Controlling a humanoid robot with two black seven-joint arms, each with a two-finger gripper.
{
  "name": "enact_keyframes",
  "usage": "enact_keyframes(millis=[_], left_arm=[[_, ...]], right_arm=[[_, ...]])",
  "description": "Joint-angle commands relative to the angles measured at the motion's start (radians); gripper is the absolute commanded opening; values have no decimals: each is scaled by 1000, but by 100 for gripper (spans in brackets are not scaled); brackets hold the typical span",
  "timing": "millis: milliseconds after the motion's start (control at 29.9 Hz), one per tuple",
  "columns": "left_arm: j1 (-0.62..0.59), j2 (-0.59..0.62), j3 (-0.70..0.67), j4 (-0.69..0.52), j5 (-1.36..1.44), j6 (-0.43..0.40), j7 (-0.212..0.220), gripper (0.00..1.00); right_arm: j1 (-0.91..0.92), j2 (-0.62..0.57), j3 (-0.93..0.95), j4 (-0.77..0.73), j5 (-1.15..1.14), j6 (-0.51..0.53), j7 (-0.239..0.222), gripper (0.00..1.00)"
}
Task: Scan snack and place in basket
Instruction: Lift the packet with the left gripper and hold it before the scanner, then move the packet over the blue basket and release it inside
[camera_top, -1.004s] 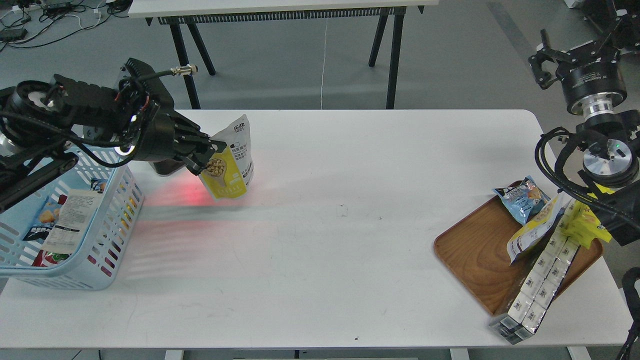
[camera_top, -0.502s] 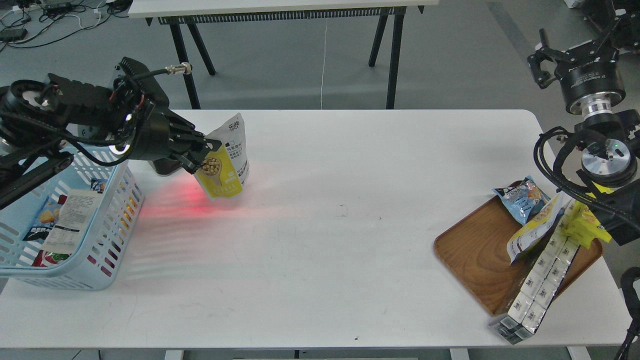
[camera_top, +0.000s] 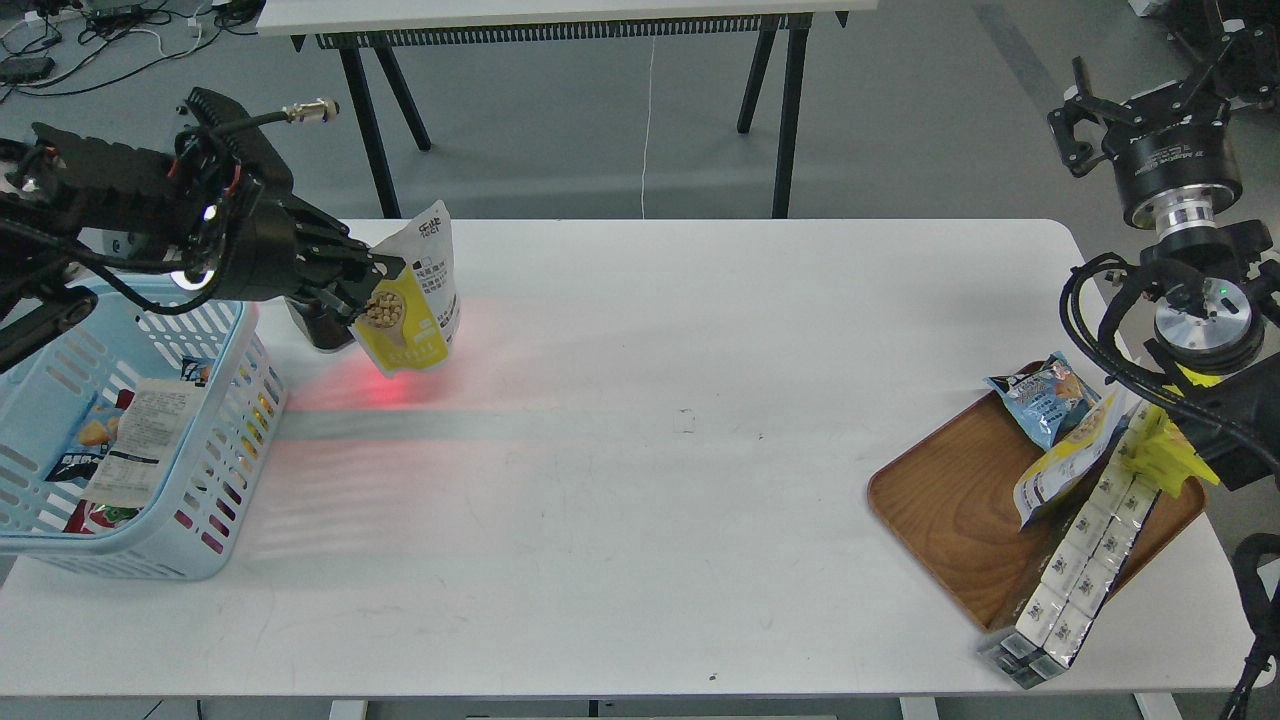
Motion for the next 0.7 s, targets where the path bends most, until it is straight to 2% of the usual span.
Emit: enact_keyframes(millis=[0, 669], left_arm=[[0, 8, 0, 0, 0, 0, 0, 0], [-26, 59, -38, -21, 0, 0, 0, 0]], right_arm=[[0, 0, 0, 0, 0, 0, 0, 99], [-1, 17, 3, 0, 0, 0, 2, 99]])
